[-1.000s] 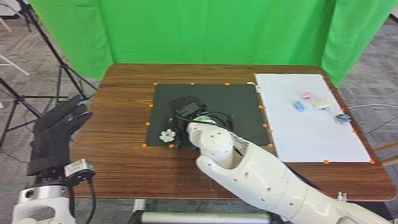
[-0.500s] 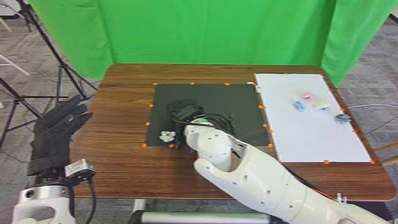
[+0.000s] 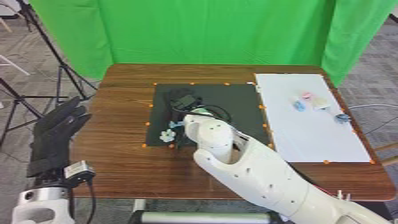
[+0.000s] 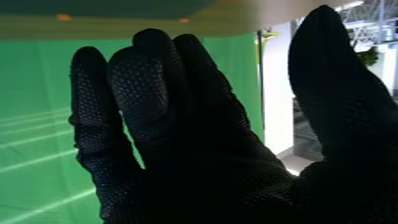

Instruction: Arrange flowers

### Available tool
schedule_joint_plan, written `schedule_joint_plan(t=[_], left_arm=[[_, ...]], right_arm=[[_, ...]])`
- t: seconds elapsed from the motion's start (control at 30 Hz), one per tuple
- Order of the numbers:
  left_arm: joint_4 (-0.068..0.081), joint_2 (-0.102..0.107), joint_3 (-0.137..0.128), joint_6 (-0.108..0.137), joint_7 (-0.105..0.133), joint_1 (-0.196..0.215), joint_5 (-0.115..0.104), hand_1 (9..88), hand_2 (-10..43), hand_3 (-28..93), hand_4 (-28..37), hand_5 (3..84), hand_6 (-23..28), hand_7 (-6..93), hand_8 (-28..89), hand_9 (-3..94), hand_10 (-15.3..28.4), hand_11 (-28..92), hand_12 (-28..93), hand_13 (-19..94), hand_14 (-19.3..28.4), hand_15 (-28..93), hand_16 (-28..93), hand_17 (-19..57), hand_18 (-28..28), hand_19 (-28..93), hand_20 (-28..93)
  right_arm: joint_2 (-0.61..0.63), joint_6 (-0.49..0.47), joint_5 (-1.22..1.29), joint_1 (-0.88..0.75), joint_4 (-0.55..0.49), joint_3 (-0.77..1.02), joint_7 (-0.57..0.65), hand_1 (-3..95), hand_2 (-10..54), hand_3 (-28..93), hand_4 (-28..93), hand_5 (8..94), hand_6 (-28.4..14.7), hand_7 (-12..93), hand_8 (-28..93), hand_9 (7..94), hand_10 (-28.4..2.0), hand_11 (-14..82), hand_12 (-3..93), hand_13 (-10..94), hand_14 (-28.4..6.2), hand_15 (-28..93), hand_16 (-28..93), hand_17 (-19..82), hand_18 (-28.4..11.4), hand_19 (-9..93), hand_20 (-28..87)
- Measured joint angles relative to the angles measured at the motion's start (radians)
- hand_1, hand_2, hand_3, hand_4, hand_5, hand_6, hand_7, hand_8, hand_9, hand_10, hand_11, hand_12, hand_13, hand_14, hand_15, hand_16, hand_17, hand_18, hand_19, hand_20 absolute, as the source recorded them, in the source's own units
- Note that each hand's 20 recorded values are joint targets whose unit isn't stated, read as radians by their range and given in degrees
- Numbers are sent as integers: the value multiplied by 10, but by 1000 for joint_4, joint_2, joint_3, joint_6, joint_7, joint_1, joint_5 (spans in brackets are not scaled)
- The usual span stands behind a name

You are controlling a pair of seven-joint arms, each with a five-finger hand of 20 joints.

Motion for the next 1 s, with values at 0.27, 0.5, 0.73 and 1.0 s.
schedule_joint_plan(t=[0.27, 0.5, 0.73, 1.0], left_arm=[[-19, 2, -30, 24, 31, 60, -14, 291, 19, 808, -167, 385, 111, 134, -82, 307, 198, 368, 72, 202, 268, 634, -177, -109, 206, 567, 26], [-30, 12, -35, 47, 57, 91, -30, 289, 21, 809, -169, 385, 109, 140, -88, 309, 196, 374, 67, 207, 263, 634, -177, -108, 205, 567, 25], [-35, 21, -39, 61, 74, 109, -41, 285, 24, 814, -172, 386, 106, 149, -94, 314, 193, 377, 64, 213, 262, 635, -176, -108, 206, 568, 25], [-36, 36, -31, 77, 100, 119, -64, 281, 26, 819, -176, 387, 104, 154, -100, 318, 193, 375, 63, 216, 262, 634, -174, -108, 206, 568, 28]], right_arm=[[17, -172, 15, -26, -98, 188, -187, 305, -34, 838, -231, 549, -116, 208, -102, 524, -215, 325, 185, 549, -148, 755, 186, 266, -254, 819, 42], [143, -72, 241, 86, -205, 19, -29, 321, -17, 849, -228, 549, -85, 212, -113, 539, -205, 236, 168, 584, -148, 725, 172, 306, -239, 829, 30], [244, -95, 234, 33, -273, 171, -101, 326, -15, 846, -230, 550, -81, 215, -114, 553, -206, 221, 168, 590, -143, 729, 175, 315, -236, 846, 21], [415, -42, 301, 8, -285, 195, -13, 329, -16, 842, -230, 553, -81, 217, -115, 555, -207, 220, 169, 591, -141, 733, 178, 319, -234, 860, 11]])
